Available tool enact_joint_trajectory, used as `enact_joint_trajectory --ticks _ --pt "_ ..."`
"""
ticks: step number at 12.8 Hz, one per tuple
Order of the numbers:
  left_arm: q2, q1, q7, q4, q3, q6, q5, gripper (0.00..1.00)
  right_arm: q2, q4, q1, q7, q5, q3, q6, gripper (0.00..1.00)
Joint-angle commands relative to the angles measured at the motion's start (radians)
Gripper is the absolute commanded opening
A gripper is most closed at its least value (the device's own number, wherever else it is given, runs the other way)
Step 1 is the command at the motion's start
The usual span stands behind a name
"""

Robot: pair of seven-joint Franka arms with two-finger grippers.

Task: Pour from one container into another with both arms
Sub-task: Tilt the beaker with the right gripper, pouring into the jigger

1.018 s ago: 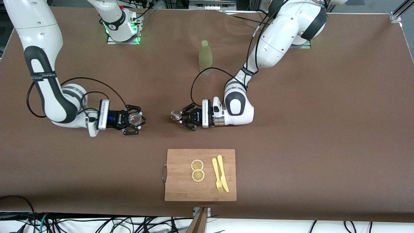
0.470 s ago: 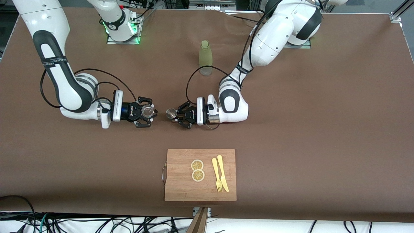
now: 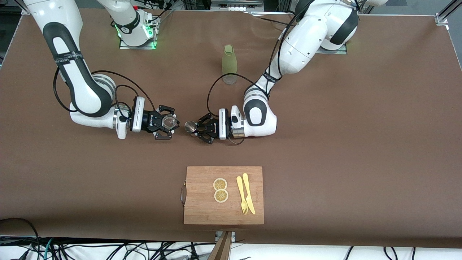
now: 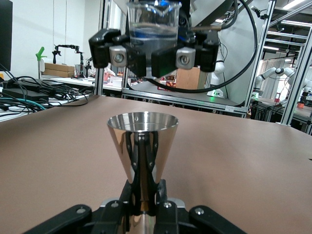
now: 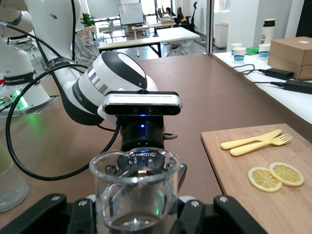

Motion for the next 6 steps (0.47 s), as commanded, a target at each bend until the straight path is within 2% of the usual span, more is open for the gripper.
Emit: enact_joint_trajectory --ticks 1,6 --pt "0.026 -0.019 0.003 0.047 0.012 0.011 -0.042 0.0 -0.062 -0.034 0.021 0.074 -0.03 0.005 0.076 0.14" --pt "0.026 -0.019 0.003 0.047 0.012 0.013 -0.042 0.0 -0.088 -0.042 0.058 0.101 -0.056 0.005 0.152 0.14"
